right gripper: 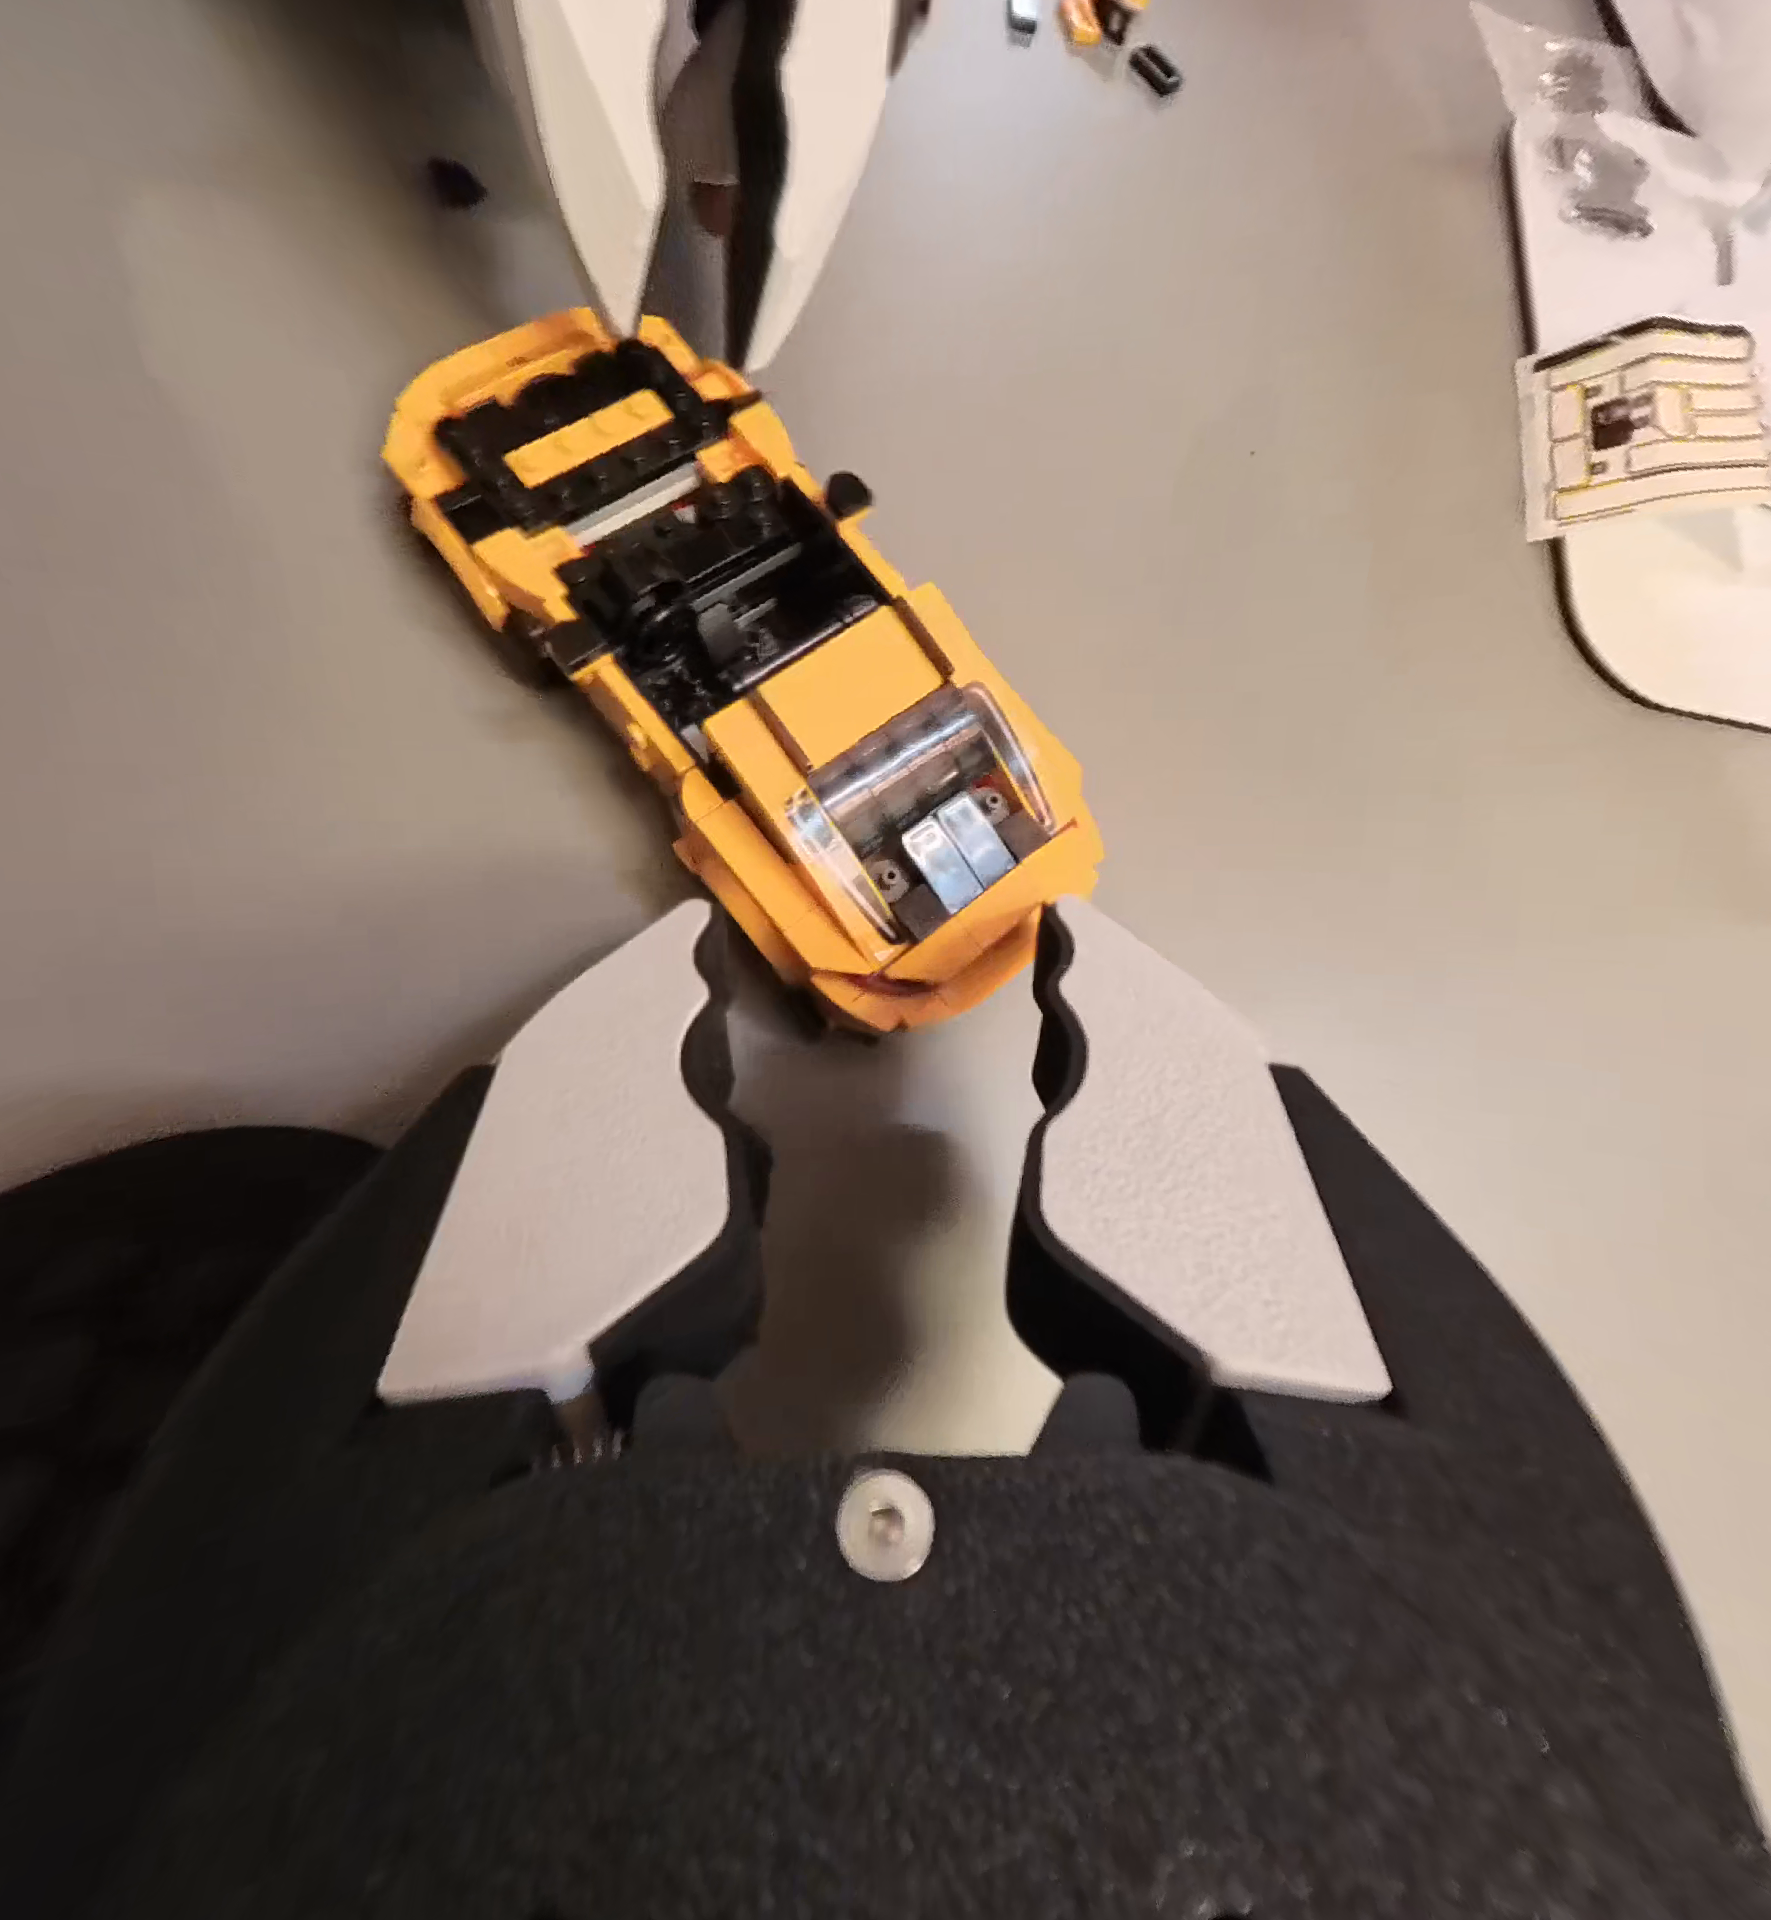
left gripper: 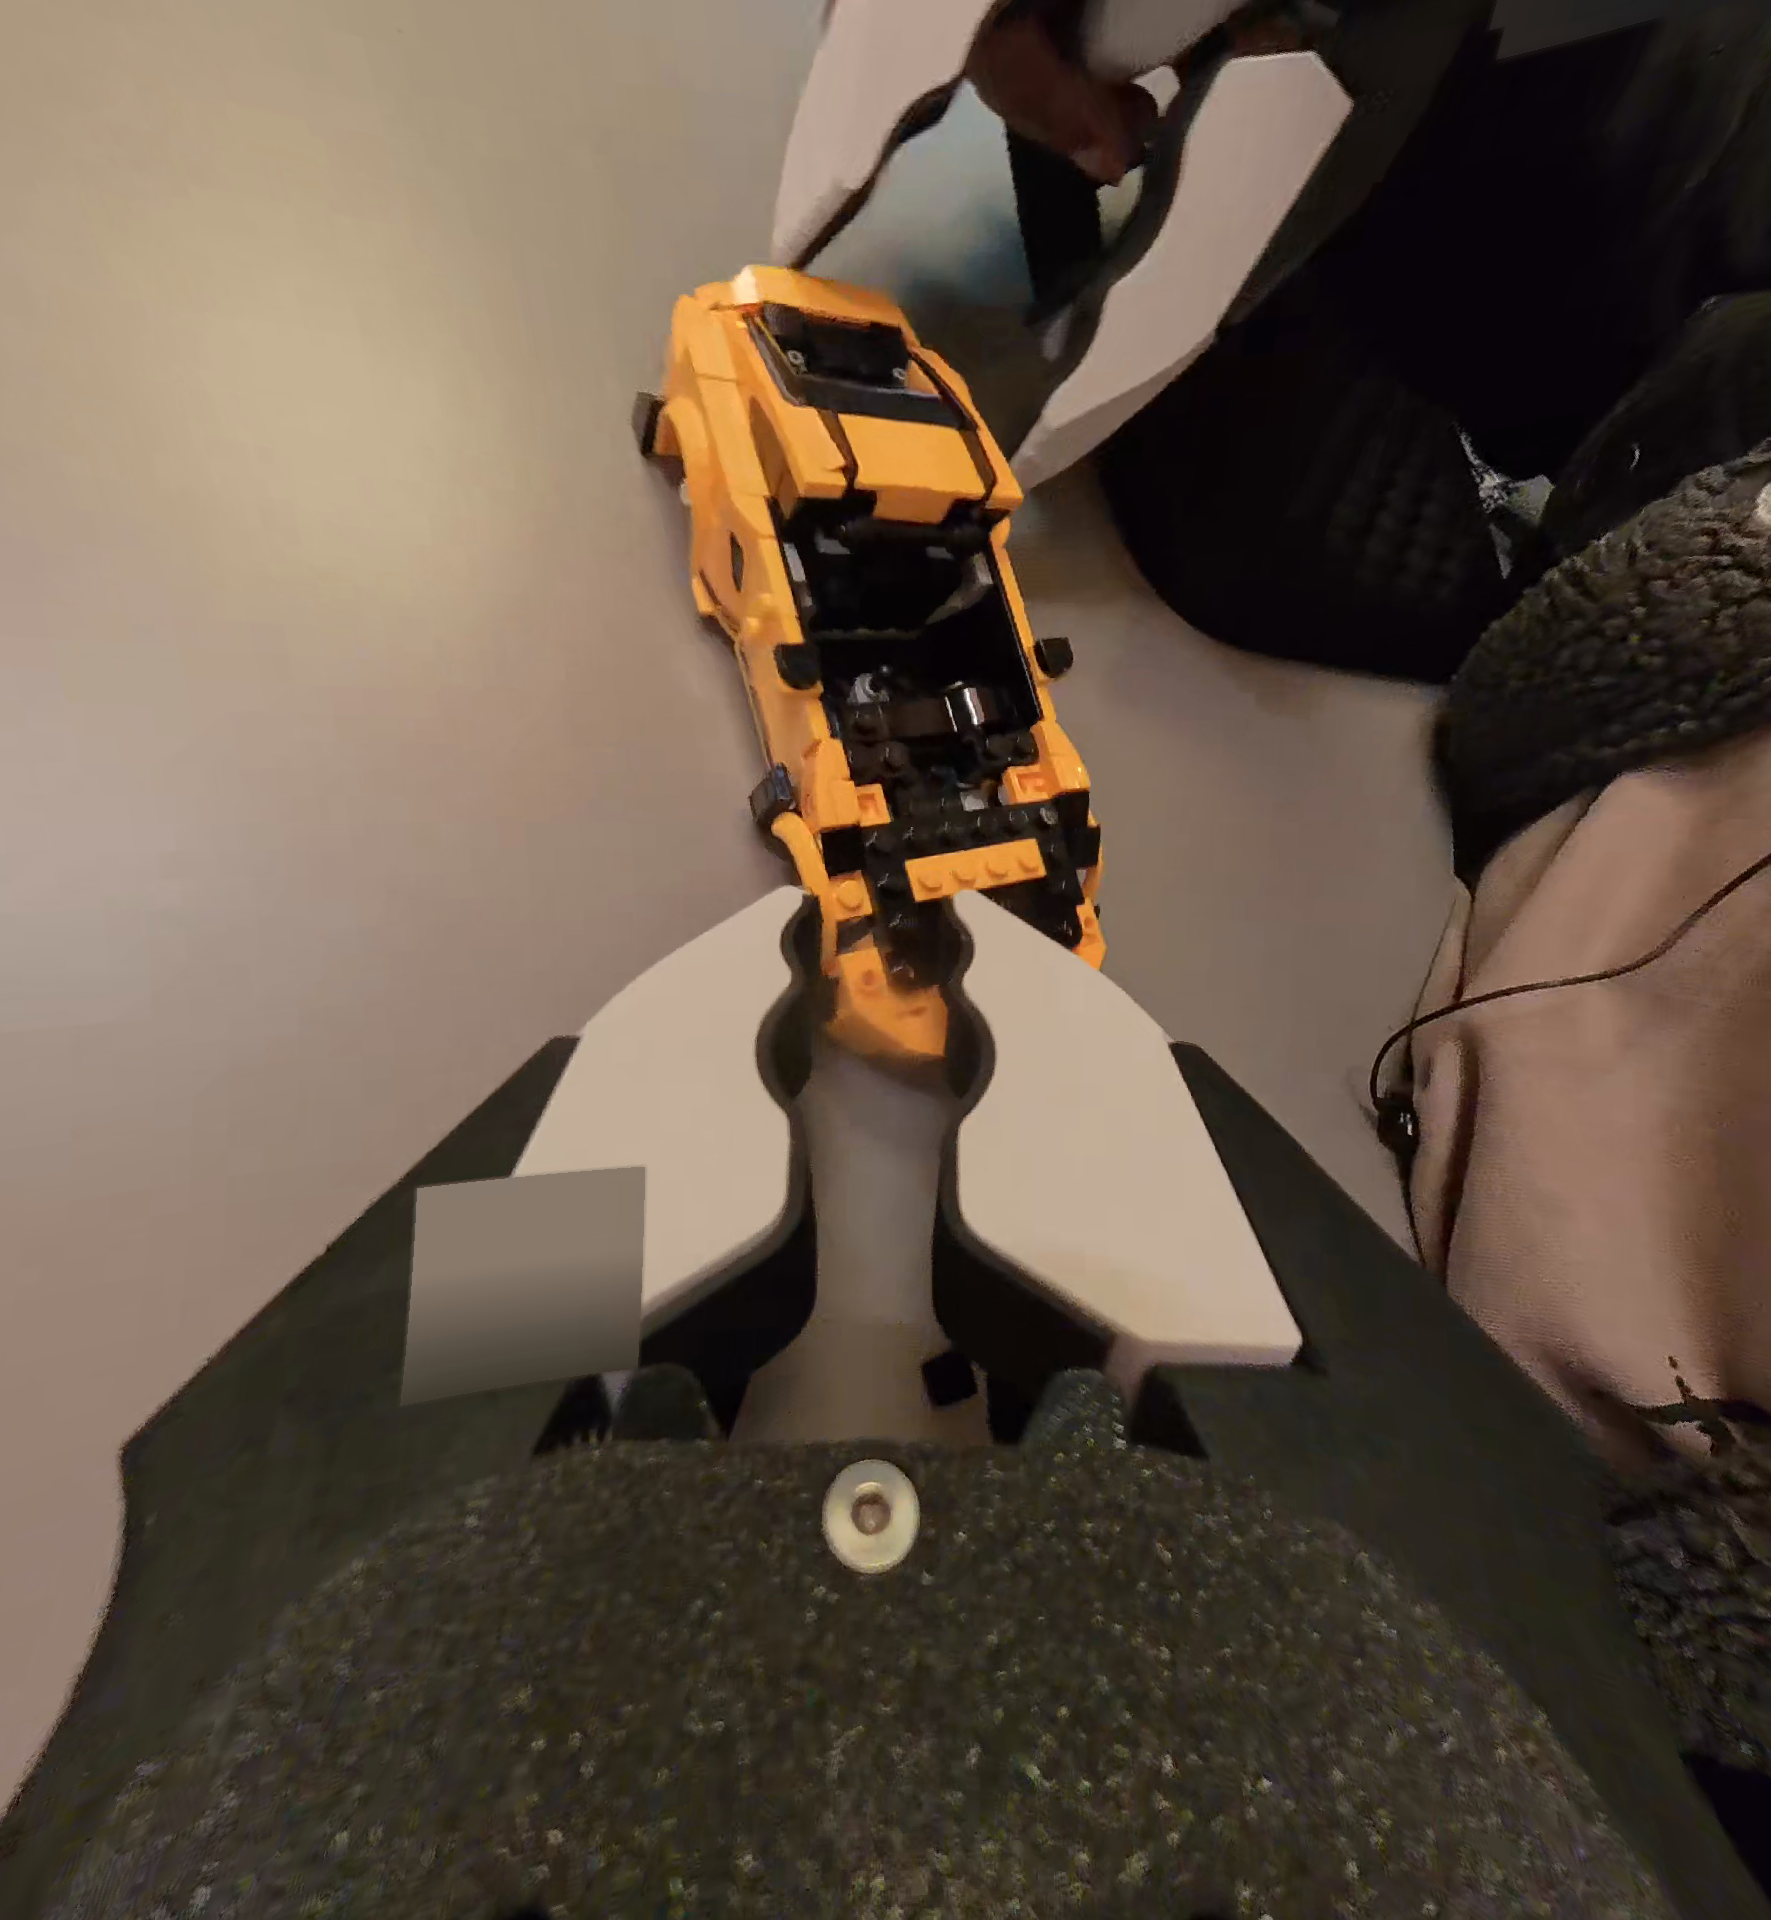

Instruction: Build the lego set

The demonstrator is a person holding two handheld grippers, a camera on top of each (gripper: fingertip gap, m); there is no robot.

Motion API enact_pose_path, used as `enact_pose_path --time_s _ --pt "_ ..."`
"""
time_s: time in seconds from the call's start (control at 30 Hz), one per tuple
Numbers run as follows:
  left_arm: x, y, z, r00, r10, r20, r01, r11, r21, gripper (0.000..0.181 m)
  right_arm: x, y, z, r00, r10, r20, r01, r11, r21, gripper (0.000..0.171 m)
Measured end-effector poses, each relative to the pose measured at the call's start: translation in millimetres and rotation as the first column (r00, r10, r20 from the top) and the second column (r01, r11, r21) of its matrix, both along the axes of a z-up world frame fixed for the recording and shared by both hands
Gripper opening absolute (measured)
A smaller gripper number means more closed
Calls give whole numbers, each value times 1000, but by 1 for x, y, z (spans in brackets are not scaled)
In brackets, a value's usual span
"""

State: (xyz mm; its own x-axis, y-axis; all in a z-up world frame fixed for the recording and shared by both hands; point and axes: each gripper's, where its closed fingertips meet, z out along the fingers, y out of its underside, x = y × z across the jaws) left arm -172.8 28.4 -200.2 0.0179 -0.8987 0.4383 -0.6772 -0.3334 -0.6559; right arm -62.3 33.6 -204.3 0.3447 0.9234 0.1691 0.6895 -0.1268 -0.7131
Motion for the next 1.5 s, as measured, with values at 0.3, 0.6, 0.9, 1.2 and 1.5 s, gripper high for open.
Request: enact_pose_path --time_s 0.3,0.6,0.9,1.2,1.5 --pt "19 -31 -5 997 -46 54 46 999 14 22 5 50 -3 992 -129 -13 130 991 43 41" --pt "27 -30 6 983 -171 74 152 966 210 22 15 47 25 924 -365 -113 371 928 44 40" --pt "32 50 16 891 -427 -153 434 703 564 65 -34 -44 32 857 -484 -178 468 875 -124 43" --pt "64 51 -22 535 -771 -345 823 383 419 110 -56 -54 30 779 -603 -173 592 798 -115 42" --pt "54 39 -25 570 -700 -430 792 329 514 86 -54 -62 16 785 -602 -150 579 797 -171 41"
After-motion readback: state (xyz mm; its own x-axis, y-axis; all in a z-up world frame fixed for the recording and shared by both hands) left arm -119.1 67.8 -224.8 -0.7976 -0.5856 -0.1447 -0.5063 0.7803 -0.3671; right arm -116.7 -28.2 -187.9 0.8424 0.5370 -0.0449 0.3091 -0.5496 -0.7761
